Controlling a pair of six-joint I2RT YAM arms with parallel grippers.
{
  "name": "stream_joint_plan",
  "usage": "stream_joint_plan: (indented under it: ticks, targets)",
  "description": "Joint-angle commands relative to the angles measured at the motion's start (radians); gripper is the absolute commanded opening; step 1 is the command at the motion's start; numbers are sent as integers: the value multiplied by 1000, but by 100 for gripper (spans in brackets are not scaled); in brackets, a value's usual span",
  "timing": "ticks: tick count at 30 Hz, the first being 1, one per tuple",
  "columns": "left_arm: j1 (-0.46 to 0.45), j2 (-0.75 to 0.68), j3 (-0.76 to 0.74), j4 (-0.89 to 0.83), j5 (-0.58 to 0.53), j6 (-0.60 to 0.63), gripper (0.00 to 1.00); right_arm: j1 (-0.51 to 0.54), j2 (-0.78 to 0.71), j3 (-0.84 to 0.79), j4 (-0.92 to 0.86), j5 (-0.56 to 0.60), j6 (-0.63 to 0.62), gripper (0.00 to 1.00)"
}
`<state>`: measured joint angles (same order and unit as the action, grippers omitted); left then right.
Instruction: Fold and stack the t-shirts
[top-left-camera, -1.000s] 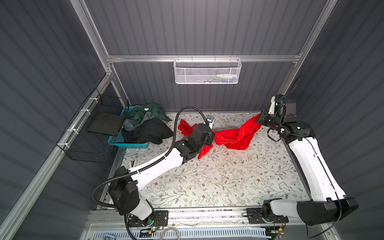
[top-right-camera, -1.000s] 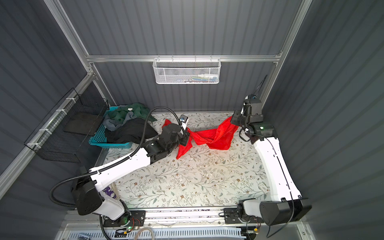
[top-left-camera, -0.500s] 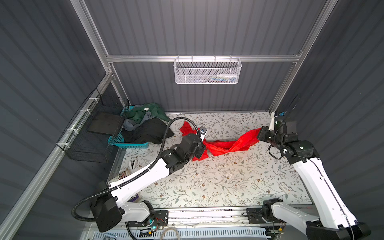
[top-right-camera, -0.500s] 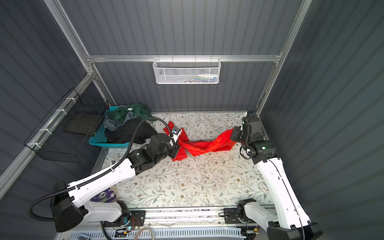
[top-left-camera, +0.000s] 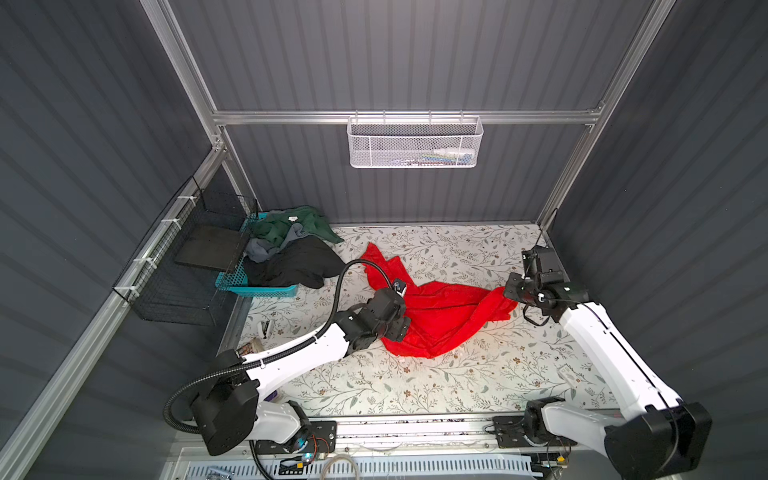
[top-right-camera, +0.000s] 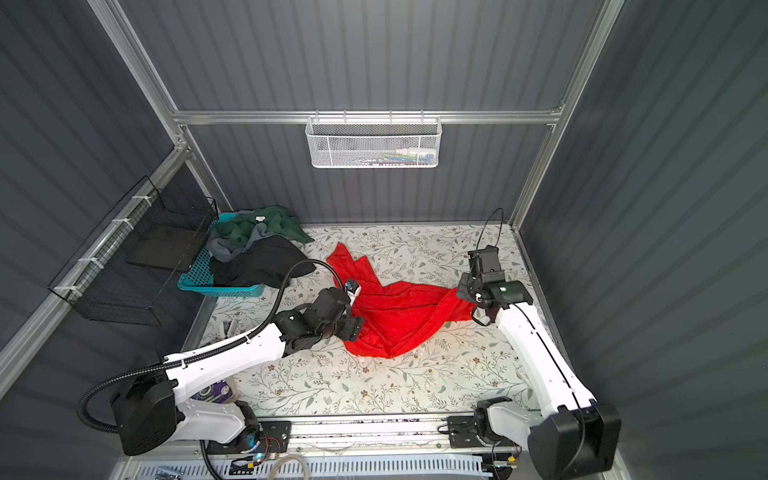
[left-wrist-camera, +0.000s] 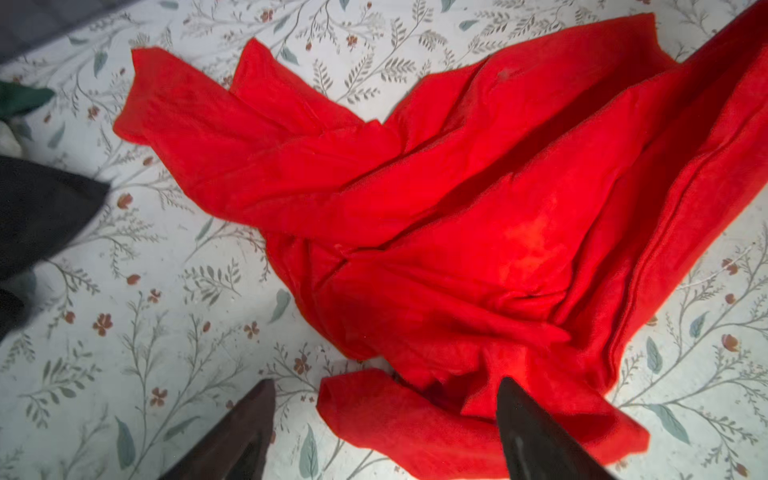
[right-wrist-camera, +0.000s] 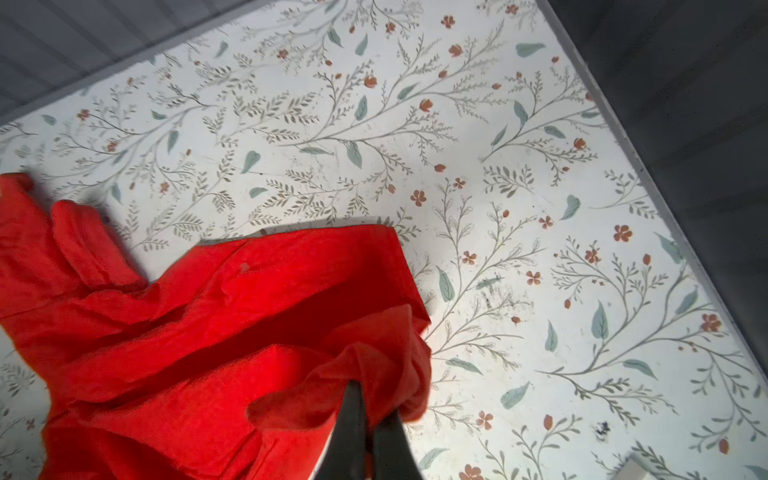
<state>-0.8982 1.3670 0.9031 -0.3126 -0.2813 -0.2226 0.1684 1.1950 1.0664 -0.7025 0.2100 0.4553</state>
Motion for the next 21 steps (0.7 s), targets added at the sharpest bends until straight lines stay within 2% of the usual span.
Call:
stream_joint_plan:
  ticks: [1,5,9,14,21]
  targets:
    - [-4,-36,-54,15,30,-47,85,-7,22,14,26,32,13,0]
    - [-4,-33,-91,-8,25,-66,84,-20,38,12,31,32,12,0]
    - [-3,-1,-102,-35,63,-135,82,-23,35,7,30,32,11,0]
    - [-4,5,-141,-5,85,-193,82,-26,26,-4,33,32,5,0]
    - [-2,79,-114,2,84,-245,80,-28,25,-6,31,17,-2,0]
